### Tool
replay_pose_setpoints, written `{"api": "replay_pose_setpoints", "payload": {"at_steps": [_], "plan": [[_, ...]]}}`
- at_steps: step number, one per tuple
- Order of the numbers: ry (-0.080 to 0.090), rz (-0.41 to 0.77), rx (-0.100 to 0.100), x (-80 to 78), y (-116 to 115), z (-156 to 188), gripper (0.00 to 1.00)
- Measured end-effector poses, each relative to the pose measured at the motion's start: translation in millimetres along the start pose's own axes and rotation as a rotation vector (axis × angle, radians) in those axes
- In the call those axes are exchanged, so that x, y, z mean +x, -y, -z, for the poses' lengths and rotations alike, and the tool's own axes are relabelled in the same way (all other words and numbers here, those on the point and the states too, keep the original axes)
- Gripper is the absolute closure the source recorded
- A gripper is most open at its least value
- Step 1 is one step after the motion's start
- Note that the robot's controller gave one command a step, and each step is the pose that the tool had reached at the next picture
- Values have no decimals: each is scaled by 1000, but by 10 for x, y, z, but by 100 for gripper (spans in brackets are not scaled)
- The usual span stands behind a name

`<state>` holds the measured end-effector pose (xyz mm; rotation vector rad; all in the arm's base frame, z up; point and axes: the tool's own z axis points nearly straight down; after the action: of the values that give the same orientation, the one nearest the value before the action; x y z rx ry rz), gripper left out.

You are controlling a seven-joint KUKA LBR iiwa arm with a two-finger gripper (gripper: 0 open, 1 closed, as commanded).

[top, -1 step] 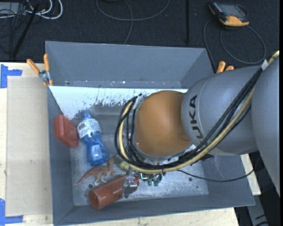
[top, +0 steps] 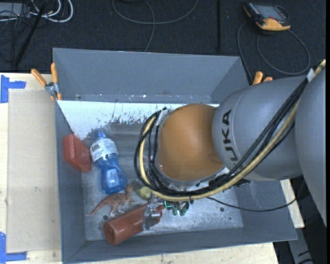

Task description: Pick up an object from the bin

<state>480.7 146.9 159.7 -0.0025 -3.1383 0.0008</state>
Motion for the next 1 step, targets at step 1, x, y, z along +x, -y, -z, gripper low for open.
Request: {"api": "replay_pose_setpoints", "payload": {"at_steps": [1], "plan": [[-6,-276,-4,38,80,-845,100]]}}
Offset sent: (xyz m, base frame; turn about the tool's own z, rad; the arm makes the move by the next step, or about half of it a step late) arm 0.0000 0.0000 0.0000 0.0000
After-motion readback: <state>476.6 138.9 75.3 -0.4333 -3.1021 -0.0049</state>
